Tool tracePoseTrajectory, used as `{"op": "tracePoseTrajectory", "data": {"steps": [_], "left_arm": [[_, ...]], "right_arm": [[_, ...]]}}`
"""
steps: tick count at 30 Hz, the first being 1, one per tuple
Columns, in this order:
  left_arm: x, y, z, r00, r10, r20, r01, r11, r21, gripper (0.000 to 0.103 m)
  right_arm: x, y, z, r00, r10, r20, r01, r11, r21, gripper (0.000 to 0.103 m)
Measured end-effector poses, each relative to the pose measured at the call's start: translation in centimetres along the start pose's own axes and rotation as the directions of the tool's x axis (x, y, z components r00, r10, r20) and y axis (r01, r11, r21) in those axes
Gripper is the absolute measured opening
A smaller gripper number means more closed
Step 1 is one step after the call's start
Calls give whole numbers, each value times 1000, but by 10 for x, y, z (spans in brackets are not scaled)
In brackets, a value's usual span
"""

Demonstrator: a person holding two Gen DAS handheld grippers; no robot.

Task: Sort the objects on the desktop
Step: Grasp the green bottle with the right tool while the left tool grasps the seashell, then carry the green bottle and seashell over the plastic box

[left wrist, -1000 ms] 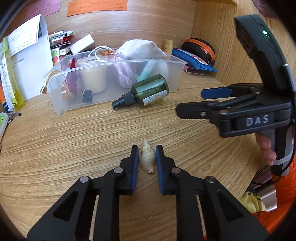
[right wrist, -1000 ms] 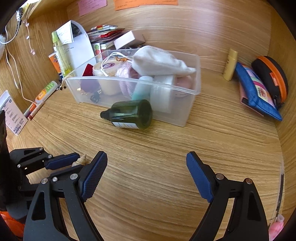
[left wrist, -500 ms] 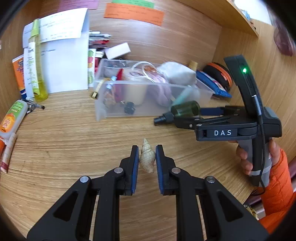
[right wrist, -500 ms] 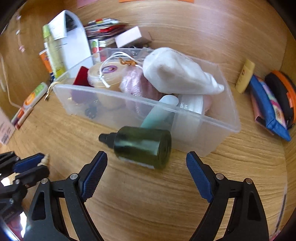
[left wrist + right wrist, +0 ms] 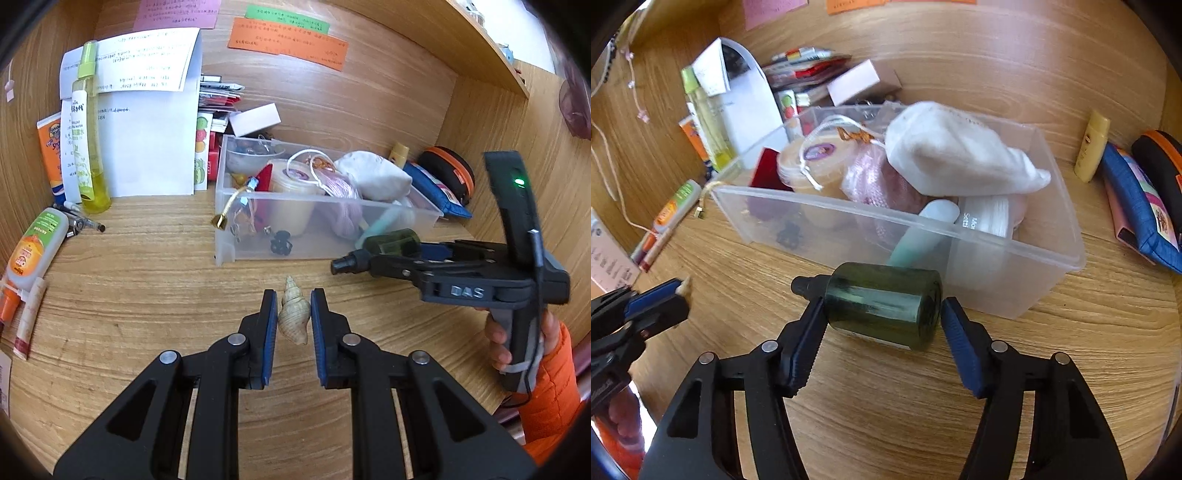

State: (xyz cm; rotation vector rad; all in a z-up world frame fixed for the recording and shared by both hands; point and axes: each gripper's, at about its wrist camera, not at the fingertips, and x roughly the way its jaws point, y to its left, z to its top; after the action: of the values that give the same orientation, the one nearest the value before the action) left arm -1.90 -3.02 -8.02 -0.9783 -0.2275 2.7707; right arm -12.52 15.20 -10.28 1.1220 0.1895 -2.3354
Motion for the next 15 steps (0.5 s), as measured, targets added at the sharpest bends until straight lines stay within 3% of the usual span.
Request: {"op": "tracePoseTrajectory", "data": {"steps": [15], "left_arm": [[-6, 1, 45, 994, 52, 91, -54, 998, 16, 17]], "right_arm": [[-58, 1, 8, 986, 68, 151, -65, 998, -25, 59]]}}
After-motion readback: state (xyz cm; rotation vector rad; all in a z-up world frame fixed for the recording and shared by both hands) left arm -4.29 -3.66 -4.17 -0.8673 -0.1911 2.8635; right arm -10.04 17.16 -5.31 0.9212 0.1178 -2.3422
